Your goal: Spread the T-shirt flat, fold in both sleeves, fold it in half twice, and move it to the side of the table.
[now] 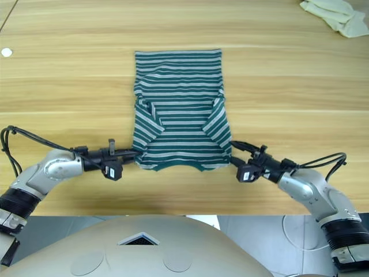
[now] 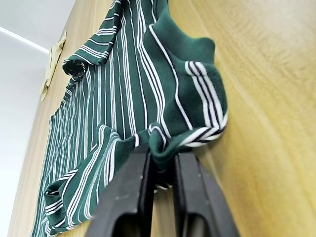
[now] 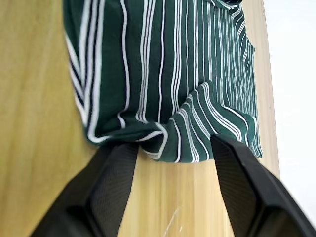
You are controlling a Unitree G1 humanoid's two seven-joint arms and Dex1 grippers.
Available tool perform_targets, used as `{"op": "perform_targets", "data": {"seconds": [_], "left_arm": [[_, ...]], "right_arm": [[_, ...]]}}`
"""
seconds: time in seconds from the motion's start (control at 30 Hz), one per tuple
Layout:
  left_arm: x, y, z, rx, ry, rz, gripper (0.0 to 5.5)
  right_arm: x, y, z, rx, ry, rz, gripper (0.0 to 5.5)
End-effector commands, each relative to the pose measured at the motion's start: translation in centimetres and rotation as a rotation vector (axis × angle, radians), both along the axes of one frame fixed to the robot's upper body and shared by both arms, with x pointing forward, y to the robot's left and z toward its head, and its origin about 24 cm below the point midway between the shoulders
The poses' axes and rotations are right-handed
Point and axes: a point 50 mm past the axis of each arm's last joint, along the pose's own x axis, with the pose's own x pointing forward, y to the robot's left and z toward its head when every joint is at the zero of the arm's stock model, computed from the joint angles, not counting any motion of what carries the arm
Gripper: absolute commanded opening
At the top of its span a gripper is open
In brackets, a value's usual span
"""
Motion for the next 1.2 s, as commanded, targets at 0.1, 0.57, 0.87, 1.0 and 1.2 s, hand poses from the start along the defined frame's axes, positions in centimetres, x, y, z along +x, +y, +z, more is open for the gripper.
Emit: {"op": "perform_targets", "data": {"seconds": [0.1, 0.57, 0.87, 1.0, 1.2], "left_arm": [[-2.9, 1.5, -3.6, 0.178, 0.181, -0.013, 0.00], [-4.3, 0.6, -2.9, 0.012, 0.257, 0.022, 0.00], [-10.0, 1.0, -1.2, -0.190, 0.458, 0.147, 0.00], [-6.7, 0.8, 0.4, -0.332, 0.274, 0.287, 0.00], [-2.0, -0.8, 3.0, -0.528, 0.041, 0.391, 0.00]], "right_arm": [[-1.6, -0.5, -2.2, -0.081, 0.124, 0.031, 1.61], [-1.7, -0.5, -1.3, 0.007, 0.095, 0.007, 0.00], [-6.7, -1.6, 1.6, 0.172, 0.174, -0.139, 0.00], [-5.7, -0.9, 2.8, 0.254, 0.095, -0.157, 0.00], [0.2, 1.7, 5.0, 0.339, -0.176, -0.093, 0.00]]}}
